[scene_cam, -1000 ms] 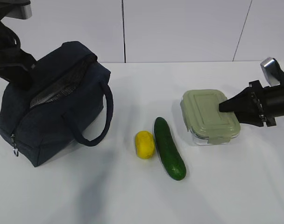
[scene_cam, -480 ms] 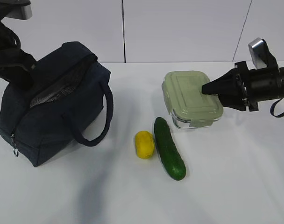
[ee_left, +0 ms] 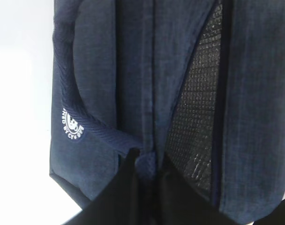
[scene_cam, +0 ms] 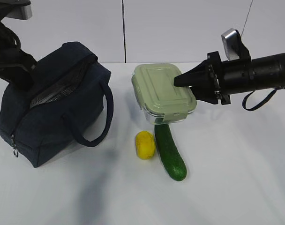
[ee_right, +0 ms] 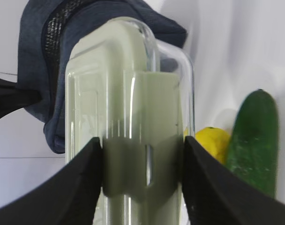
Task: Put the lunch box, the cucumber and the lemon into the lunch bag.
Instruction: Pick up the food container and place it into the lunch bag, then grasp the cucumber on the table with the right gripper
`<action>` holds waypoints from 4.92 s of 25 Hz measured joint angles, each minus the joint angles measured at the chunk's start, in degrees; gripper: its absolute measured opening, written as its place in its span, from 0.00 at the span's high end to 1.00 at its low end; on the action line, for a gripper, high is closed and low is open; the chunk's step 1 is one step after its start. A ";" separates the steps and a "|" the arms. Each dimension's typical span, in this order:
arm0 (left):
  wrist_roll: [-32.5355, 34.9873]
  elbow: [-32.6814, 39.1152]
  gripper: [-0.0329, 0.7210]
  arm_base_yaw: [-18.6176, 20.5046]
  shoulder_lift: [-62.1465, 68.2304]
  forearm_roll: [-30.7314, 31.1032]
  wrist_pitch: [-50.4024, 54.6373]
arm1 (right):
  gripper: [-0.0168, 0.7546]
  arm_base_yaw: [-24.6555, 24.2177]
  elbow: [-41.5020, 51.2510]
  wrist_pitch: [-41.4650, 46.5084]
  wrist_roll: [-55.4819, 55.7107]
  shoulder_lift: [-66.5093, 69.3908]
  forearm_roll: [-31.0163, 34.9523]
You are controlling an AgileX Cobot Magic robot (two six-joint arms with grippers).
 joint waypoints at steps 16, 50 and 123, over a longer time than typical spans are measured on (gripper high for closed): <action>-0.13 0.00 0.94 -4.06 0.00 -1.61 -0.23 | 0.47 7.30 -9.35 0.65 3.64 0.26 1.34; -0.37 0.00 0.94 -9.65 2.29 -13.99 -1.24 | 0.47 11.23 -17.31 0.31 1.49 13.49 6.00; -0.51 -0.22 0.94 -10.61 6.97 -18.28 -3.11 | 0.42 14.24 -19.59 -3.35 32.76 4.61 -54.34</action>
